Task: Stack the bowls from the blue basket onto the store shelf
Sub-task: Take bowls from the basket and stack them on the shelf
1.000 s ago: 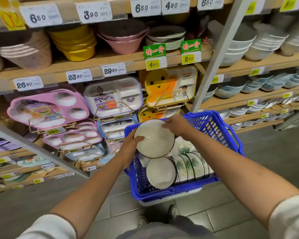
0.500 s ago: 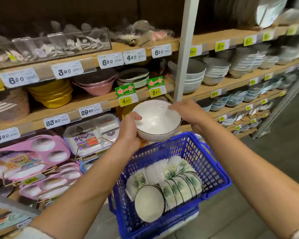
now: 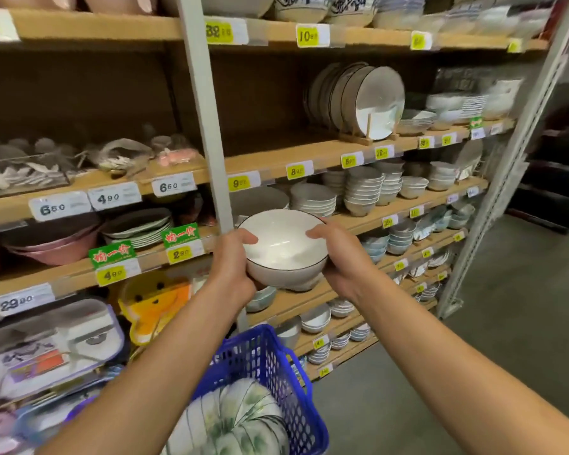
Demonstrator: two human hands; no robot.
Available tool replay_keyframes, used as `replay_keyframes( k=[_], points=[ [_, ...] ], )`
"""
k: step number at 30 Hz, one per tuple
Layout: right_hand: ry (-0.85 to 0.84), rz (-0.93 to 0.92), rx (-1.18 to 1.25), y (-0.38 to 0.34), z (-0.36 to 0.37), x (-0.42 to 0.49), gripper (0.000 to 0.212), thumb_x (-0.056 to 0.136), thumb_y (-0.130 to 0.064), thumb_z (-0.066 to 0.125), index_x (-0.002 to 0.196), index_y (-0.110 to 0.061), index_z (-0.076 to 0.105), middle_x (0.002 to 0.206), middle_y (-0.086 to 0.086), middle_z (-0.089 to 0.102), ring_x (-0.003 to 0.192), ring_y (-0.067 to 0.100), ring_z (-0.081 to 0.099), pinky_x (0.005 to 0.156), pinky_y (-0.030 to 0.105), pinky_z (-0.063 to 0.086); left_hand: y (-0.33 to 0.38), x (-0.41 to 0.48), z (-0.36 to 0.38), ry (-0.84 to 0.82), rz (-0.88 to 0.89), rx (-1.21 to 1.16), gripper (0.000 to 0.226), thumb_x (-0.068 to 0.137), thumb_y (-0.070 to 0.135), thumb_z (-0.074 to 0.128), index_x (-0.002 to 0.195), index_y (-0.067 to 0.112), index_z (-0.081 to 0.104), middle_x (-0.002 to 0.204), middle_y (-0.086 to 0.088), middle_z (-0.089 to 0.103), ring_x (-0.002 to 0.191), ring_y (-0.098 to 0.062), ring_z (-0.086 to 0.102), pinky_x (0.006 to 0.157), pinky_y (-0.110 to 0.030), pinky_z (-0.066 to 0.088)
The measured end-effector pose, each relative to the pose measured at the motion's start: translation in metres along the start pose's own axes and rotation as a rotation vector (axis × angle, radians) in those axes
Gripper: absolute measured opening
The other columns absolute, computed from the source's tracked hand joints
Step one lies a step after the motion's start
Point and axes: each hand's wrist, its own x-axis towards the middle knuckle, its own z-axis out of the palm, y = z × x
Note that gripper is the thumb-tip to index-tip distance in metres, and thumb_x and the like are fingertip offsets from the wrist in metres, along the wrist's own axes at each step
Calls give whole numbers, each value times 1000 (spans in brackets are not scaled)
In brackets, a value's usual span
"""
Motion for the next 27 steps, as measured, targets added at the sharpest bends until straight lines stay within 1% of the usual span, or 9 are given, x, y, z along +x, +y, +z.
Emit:
replay_keyframes(
  k=[2, 5, 8, 10, 13, 16, 20, 24, 27],
  points=[
    [20, 3, -14, -17, -27, 9, 46, 84, -1, 40, 118, -21, 63, 112, 8, 68, 98, 27, 63, 60, 27, 51, -6, 5, 32, -26, 3, -5, 45, 76, 7, 43, 118, 12, 58, 108, -15, 67, 92, -36, 63, 72, -40, 56],
    [65, -16, 9, -42, -59, 21, 44, 83, 2, 37, 110, -20, 64, 103, 5, 68, 89, 24, 62, 51, 22, 49, -11, 14, 76, -45, 20, -1, 42, 77, 6, 43, 115, 11, 61, 111, -16, 66, 98, -39, 62, 86, -48, 52],
    [126, -13, -4, -69, -85, 39, 39, 84, 3, 36, 93, -22, 64, 91, 3, 65, 81, 22, 60, 48, 23, 48, -13, 30, 118, -64, 35, -13, 46, 79, 5, 43, 124, 9, 57, 115, -17, 64, 99, -38, 61, 82, -45, 53],
    [151, -17, -20, -87, -100, 58, 39, 84, 3, 35, 93, -23, 62, 92, 4, 64, 81, 24, 59, 54, 27, 48, -13, 44, 144, -76, 49, -24, 46, 81, 4, 41, 125, 8, 55, 118, -17, 63, 101, -39, 60, 83, -46, 53],
    [174, -37, -42, -108, -115, 93, 45, 84, 5, 34, 105, -19, 65, 104, 9, 63, 89, 27, 58, 65, 31, 49, -10, 72, 173, -72, 70, -40, 42, 83, 3, 40, 121, 9, 57, 121, -17, 63, 110, -40, 60, 95, -49, 48],
    [201, -47, -47, -125, -125, 131, 51, 84, 6, 35, 122, -12, 62, 114, 12, 61, 93, 29, 57, 68, 31, 47, -3, 102, 196, -64, 60, -49, 25, 82, 6, 44, 102, 13, 58, 111, -16, 64, 100, -38, 61, 94, -48, 49],
    [210, -16, -6, -145, -131, 183, 28, 83, 6, 42, 96, -13, 58, 112, 13, 60, 97, 29, 57, 76, 35, 49, 13, 150, 219, -80, 92, -66, 26, 81, 8, 48, 104, 12, 59, 105, -14, 65, 91, -33, 62, 79, -38, 53],
    [183, -8, -48, -167, -128, 233, 30, 83, 5, 43, 102, -13, 57, 110, 12, 59, 95, 28, 56, 72, 36, 52, 36, 194, 238, -58, 143, -46, 46, 77, 10, 51, 123, 14, 56, 122, -15, 61, 110, -37, 58, 96, -49, 50],
    [152, -46, -44, -183, -120, 270, 30, 83, 7, 41, 87, -15, 61, 102, 12, 61, 88, 28, 57, 69, 35, 50, 55, 223, 249, -34, 179, -30, 51, 77, 11, 51, 127, 19, 52, 121, -14, 59, 108, -36, 58, 94, -52, 51]
  ],
)
